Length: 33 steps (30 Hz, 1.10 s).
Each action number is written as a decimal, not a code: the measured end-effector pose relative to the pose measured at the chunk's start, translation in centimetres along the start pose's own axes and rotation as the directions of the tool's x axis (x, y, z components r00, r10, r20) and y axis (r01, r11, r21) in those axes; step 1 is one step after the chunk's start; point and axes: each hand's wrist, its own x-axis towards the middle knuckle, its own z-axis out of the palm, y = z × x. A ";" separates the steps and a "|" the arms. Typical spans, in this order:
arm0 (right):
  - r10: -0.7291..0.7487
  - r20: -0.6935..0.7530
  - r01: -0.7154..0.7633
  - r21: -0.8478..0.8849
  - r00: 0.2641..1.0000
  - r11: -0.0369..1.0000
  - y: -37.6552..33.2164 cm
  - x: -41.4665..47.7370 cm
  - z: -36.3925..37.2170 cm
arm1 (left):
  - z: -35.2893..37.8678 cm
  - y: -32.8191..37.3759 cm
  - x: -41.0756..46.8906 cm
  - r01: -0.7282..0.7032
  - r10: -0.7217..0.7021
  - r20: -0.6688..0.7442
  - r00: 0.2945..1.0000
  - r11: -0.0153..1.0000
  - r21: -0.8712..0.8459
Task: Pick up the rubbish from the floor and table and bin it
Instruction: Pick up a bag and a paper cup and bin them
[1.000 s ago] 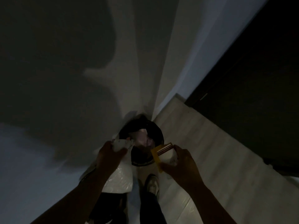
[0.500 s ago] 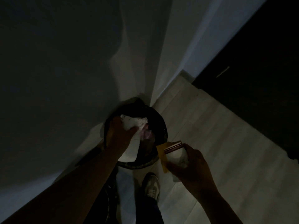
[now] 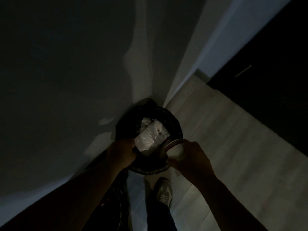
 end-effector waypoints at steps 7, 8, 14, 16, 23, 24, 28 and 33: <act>-0.059 0.062 0.062 -0.042 0.996 0.997 -4.8 5.2 2.6 | -0.9 -4.0 -2.8 -0.062 0.061 0.014 0.998 0.995 0.084; -0.042 0.092 0.049 -0.077 0.995 0.996 -5.1 5.5 2.9 | -0.9 -4.5 -3.1 -0.077 0.077 0.005 0.997 0.994 0.082; -0.019 0.108 0.038 -0.174 0.994 0.984 -5.5 2.9 3.3 | -1.6 -5.9 -5.0 -0.098 0.107 -0.076 0.991 0.990 0.104; -0.050 0.099 0.072 -0.236 0.994 0.969 -5.6 1.1 3.0 | -2.3 -5.8 -6.0 -0.122 0.130 -0.098 0.987 0.989 0.088; -0.084 0.111 0.110 -0.256 0.990 0.960 -8.3 -6.5 0.2 | -6.5 -4.9 -13.5 -0.206 0.219 -0.127 0.967 0.973 0.108; -0.097 0.127 0.129 -0.281 0.987 0.951 -9.0 -8.0 -0.4 | -7.5 -4.8 -15.0 -0.208 0.221 -0.110 0.969 0.971 0.116; -0.144 0.207 0.208 -0.332 0.968 0.920 -12.2 -14.9 -2.6 | -11.5 -4.2 -22.9 -0.179 0.186 -0.047 0.981 0.976 0.124; -0.314 0.216 0.371 -0.322 0.925 0.871 -17.2 -23.7 -5.9 | -16.0 -4.1 -34.4 -0.232 0.292 -0.214 0.932 0.936 0.265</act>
